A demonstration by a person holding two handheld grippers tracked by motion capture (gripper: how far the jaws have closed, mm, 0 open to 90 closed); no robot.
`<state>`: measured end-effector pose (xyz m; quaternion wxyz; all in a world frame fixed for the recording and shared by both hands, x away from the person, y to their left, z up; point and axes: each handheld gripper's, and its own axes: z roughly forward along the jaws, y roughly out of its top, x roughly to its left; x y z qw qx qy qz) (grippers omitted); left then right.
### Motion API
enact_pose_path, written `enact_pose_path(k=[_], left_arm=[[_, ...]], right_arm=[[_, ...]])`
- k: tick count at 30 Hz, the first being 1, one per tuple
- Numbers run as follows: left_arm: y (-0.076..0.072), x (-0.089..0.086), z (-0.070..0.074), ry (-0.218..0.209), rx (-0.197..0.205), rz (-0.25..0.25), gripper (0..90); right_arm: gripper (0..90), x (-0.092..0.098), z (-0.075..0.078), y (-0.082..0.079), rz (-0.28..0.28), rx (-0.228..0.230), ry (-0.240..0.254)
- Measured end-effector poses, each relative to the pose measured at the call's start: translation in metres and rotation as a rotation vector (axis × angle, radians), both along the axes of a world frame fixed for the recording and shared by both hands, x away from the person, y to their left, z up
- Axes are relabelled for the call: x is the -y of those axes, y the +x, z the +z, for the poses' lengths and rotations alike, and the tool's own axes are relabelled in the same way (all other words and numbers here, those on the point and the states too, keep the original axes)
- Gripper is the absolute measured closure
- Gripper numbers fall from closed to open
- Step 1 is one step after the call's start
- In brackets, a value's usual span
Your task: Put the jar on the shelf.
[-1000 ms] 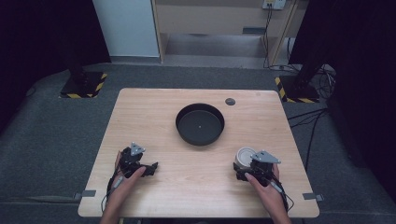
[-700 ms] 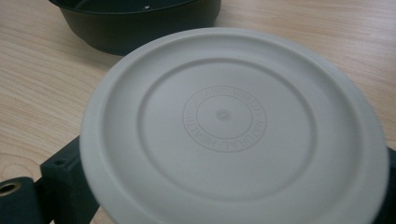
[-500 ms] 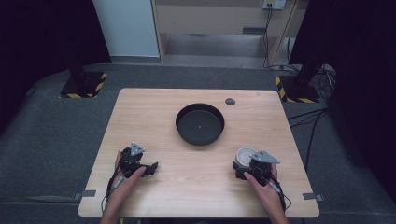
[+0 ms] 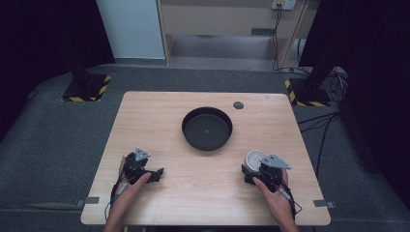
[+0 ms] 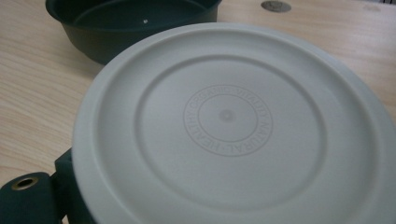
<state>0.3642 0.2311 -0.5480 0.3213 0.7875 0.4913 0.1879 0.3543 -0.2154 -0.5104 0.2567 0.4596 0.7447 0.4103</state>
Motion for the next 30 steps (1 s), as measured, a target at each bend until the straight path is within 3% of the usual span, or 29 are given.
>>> enact_pose_path(k=[7,30], left_arm=[[0.000,0.000,0.000,0.000,0.000,0.000,0.0],[0.000,0.000,0.000,-0.001,0.000,-0.001,0.0]], right_arm=[[9.8,-0.005,0.021,0.005,0.013,0.015,-0.011],[9.8,-0.018,0.038,0.020,0.022,0.020,-0.018]])
